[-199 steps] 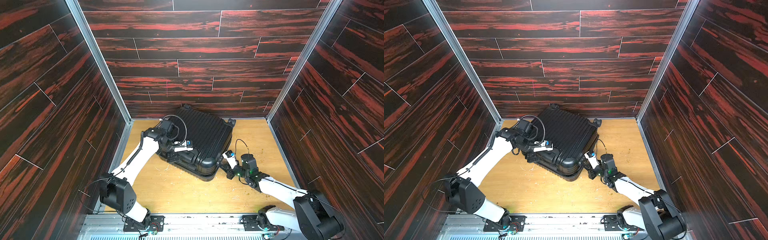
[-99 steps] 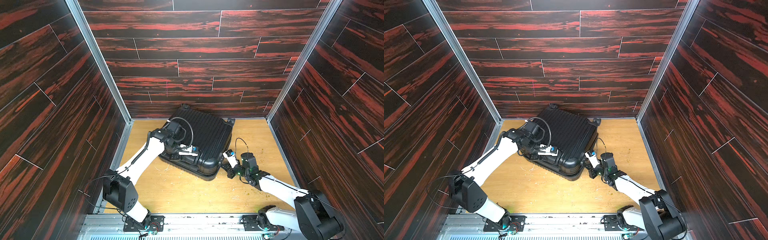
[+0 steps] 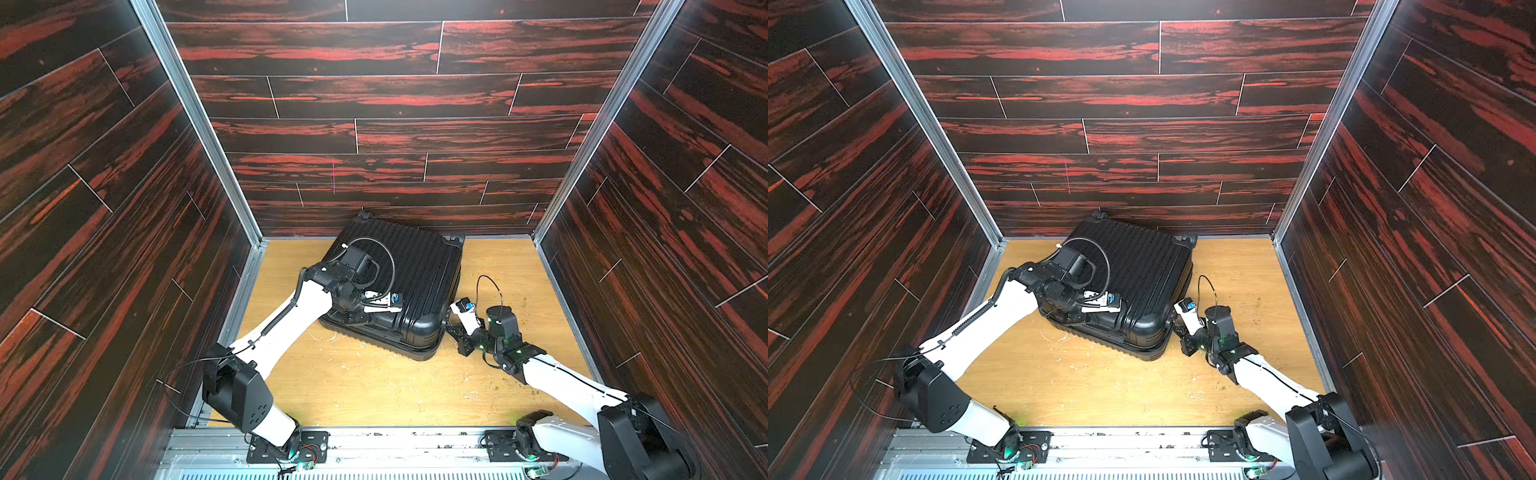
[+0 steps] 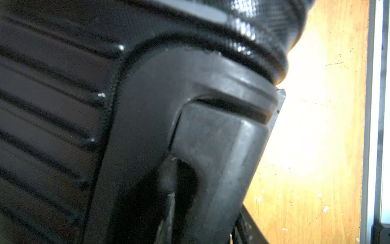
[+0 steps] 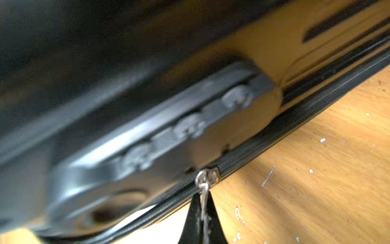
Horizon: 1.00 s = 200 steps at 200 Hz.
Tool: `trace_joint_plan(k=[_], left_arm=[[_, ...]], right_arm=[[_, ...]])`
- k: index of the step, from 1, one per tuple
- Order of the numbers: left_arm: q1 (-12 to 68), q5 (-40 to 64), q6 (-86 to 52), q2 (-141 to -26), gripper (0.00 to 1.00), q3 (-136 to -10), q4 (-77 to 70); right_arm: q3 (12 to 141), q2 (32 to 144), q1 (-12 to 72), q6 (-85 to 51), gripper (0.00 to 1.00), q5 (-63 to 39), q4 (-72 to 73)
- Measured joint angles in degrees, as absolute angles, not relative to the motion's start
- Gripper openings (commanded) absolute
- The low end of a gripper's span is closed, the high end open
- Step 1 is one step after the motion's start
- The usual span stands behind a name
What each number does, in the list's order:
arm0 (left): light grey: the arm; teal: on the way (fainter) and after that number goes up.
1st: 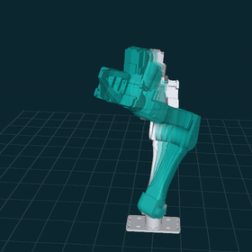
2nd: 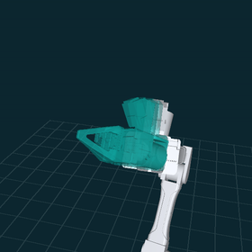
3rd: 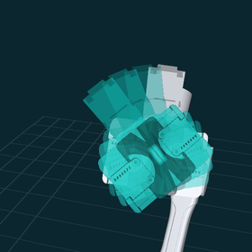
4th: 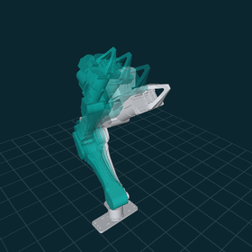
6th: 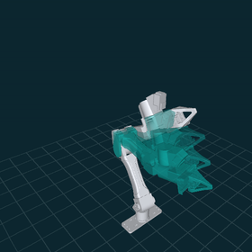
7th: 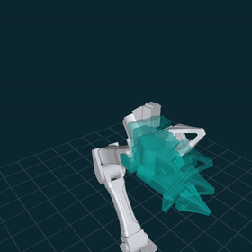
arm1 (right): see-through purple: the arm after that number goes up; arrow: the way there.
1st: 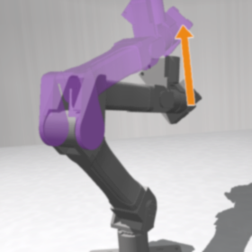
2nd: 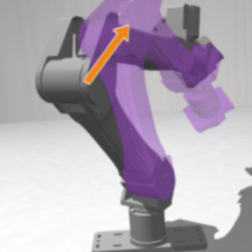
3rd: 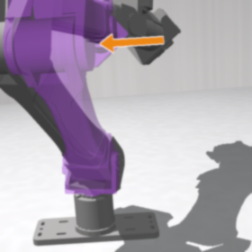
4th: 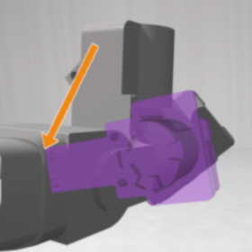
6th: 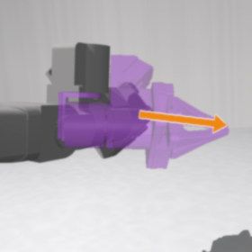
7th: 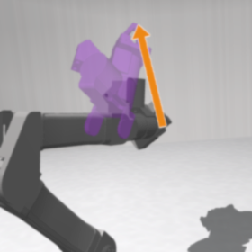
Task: Close the suitcase zippers
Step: Zip the zipper on the suitcase.
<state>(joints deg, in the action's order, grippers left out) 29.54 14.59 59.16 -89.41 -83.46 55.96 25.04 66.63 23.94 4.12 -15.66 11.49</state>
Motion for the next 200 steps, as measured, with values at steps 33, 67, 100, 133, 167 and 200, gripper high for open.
trace_joint_plan(k=[33,67,100,133,167,200], left_arm=[[29.8,13.9,56.4,-89.4,0.33,-83.5,54.0],[29.7,12.8,52.9,-89.4,0.34,-83.5,51.9],[29.7,12.3,50.0,-89.4,0.33,-84.2,51.0],[29.7,12.6,48.8,-89.4,0.32,-84.2,50.5],[29.7,14.2,46.8,-89.4,0.3,-84.2,49.2],[29.8,15.4,44.6,-89.4,0.29,-84.2,47.9]], right_arm=[[23.9,65.3,25.4,3.9,0.0,-15.9,11.6],[22.9,64.3,27.1,3.7,0.0,-16.9,11.6],[22.9,63.6,28.9,3.7,0.0,-17.7,12.4],[23.0,63.6,31.0,3.7,0.0,-18.0,12.5],[23.5,63.7,33.5,3.7,0.0,-17.5,12.9],[24.7,66.2,35.8,3.2,0.0,-15.5,14.3]])
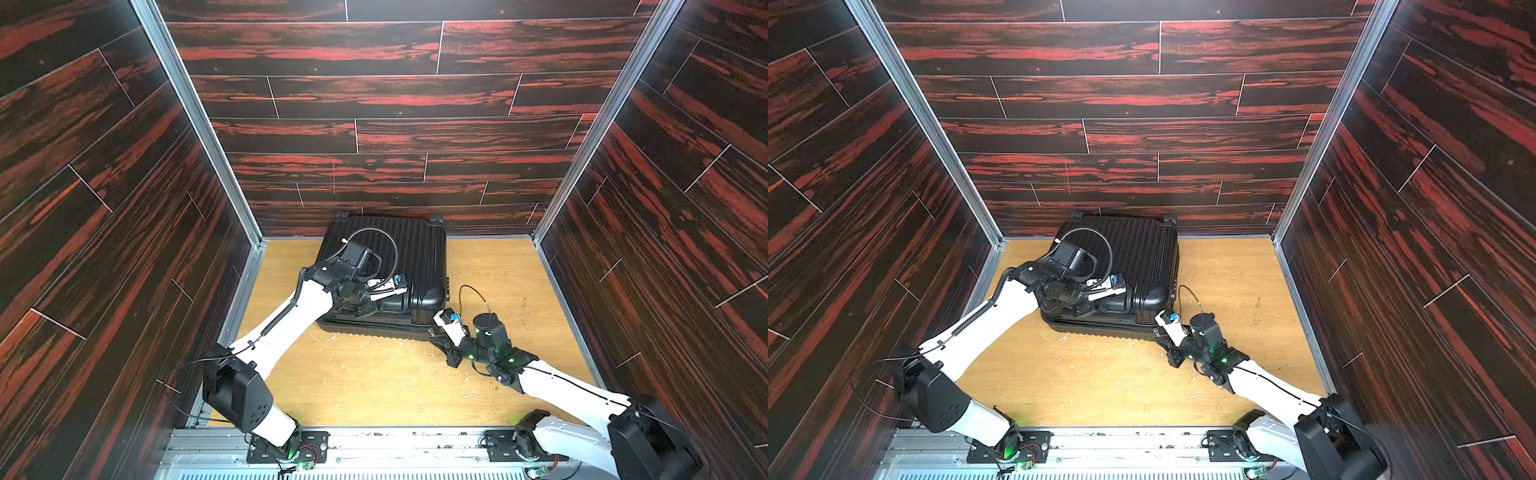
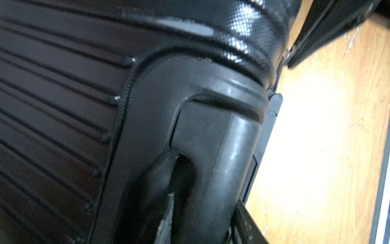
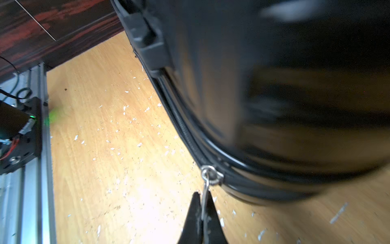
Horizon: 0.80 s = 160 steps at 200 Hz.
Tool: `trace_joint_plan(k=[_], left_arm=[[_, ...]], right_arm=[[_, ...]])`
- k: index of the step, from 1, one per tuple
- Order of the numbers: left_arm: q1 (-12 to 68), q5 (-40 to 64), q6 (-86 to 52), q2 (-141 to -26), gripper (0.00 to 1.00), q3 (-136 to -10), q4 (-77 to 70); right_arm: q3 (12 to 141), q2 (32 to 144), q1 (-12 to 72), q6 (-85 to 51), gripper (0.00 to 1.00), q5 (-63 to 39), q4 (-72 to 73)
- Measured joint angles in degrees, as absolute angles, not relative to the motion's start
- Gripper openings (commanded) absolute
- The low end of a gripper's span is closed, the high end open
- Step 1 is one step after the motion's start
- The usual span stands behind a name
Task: Close the suitcase zippers
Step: Zip the zipper on the suitcase.
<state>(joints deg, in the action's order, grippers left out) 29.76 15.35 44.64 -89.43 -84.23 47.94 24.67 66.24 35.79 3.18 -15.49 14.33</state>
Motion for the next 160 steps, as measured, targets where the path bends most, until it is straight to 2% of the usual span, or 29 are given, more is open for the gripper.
trace_joint_plan(k=[63,71,95,104,125,160], left_arm=[[30.7,15.5,41.1,-90.2,0.3,-84.2,47.4],[30.8,15.5,40.7,-90.4,0.35,-84.2,47.1],[31.2,14.9,39.3,-90.8,0.6,-84.2,46.5],[31.0,14.2,38.2,-90.8,0.66,-84.2,46.5],[30.3,13.0,39.5,-90.8,0.69,-84.9,48.6],[29.7,11.9,43.1,-91.2,0.68,-85.8,53.4]], right_arm=[[25.2,70.7,39.9,0.5,0.0,-9.6,19.1],[25.3,71.2,40.1,0.1,0.0,-8.7,19.3],[25.5,72.2,40.6,-0.9,0.0,-5.3,20.5],[25.5,72.4,40.9,-1.0,0.0,-4.6,20.7],[25.6,73.3,41.5,-1.0,0.0,-3.4,21.1],[25.7,74.5,41.8,-0.9,0.0,-2.9,21.1]])
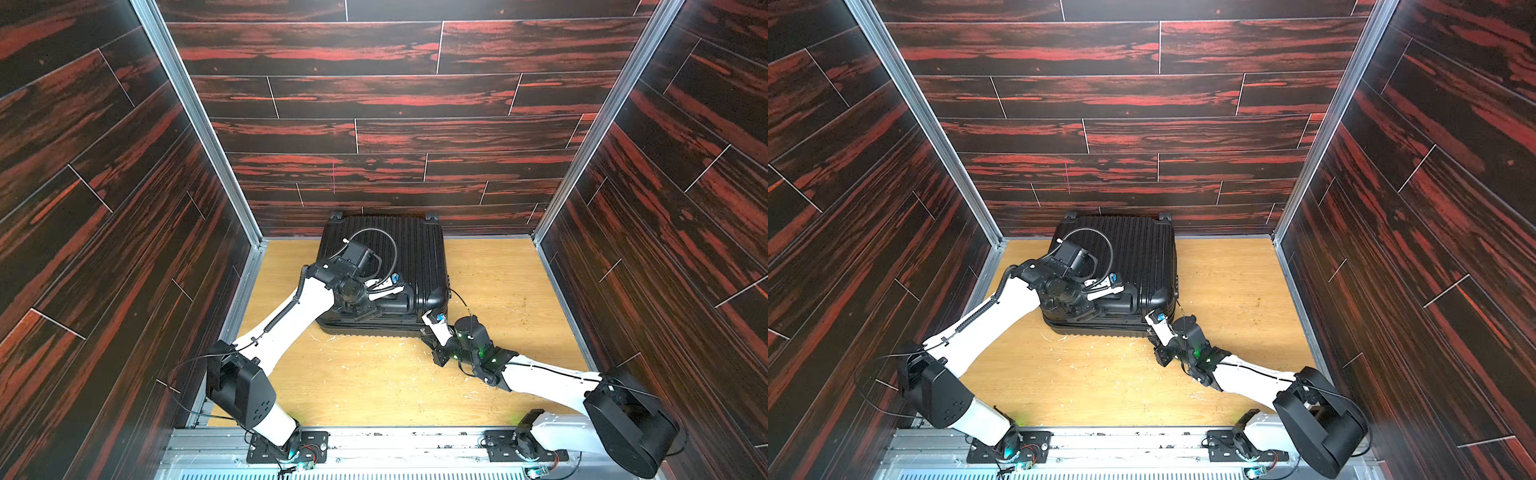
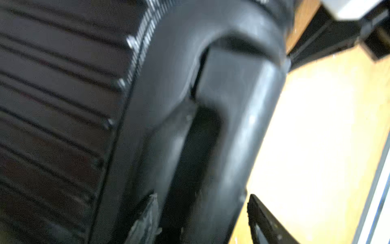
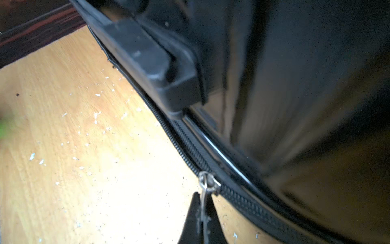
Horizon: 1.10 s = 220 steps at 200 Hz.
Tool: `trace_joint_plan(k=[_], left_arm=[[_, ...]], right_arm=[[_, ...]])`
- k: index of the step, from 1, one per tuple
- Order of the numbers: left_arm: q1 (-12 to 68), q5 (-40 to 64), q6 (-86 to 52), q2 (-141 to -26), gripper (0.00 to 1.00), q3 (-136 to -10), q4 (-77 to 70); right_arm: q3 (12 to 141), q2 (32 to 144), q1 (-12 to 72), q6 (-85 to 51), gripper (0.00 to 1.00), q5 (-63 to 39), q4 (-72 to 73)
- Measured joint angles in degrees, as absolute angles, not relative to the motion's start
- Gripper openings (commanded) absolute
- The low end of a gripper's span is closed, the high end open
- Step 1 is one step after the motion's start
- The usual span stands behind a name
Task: Close the suitcase zippers
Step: Zip the zipper on the suitcase.
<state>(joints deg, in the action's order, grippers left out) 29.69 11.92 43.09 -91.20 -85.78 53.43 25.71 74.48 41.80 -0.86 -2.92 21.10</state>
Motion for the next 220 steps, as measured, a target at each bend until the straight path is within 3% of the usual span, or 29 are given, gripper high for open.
trace_joint_plan(k=[40,91,142,220], left_arm=[[29.6,13.6,46.4,-95.4,0.54,-90.1,56.8],[30.5,20.0,47.9,-98.1,0.45,-92.3,56.3],[32.5,22.6,47.8,-100.6,0.29,-94.6,55.9],[38.1,18.0,37.0,-101.4,0.24,-94.7,49.6]], right_arm=[[25.9,74.8,41.8,-0.5,0.0,-3.4,21.5],[25.9,74.8,41.8,0.1,0.0,-3.7,21.5],[25.9,74.8,41.7,0.2,0.0,-3.5,21.4],[25.9,74.8,41.1,0.3,0.0,-2.0,21.5]])
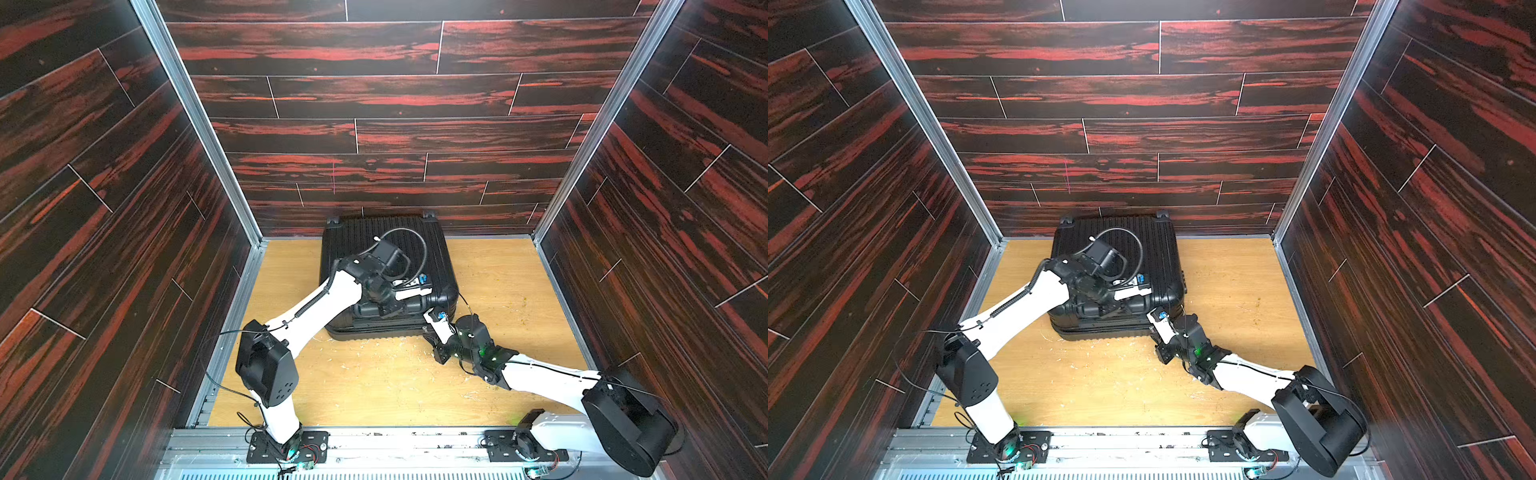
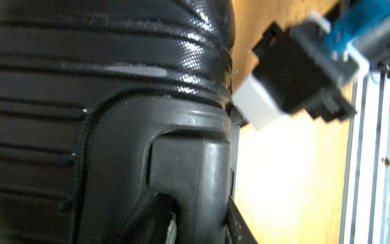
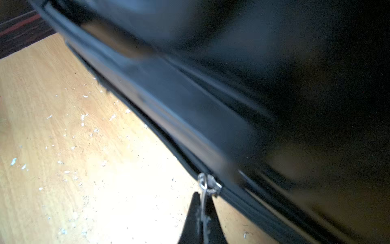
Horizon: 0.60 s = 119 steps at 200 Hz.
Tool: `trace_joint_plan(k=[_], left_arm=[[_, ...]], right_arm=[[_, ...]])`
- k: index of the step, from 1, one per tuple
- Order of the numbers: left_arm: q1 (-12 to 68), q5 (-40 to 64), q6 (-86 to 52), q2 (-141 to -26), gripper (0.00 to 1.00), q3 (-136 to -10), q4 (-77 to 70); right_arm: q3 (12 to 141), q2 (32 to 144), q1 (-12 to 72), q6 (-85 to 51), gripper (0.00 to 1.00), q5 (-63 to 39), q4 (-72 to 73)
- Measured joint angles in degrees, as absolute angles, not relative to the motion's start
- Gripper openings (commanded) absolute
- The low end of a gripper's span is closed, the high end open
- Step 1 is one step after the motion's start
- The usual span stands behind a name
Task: Close the suitcase zippers
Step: Zip the zipper on the suitcase.
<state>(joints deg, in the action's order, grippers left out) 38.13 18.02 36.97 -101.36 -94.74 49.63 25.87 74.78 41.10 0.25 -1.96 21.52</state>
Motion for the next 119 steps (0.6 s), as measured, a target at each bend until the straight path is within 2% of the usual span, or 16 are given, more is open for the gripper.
trace_joint_plan(k=[119], left_arm=[[42.1,14.7,20.8,-109.6,0.23,-104.4,46.9]], right_arm=[[25.1,75.4,42.2,2.5,0.0,2.7,25.4]])
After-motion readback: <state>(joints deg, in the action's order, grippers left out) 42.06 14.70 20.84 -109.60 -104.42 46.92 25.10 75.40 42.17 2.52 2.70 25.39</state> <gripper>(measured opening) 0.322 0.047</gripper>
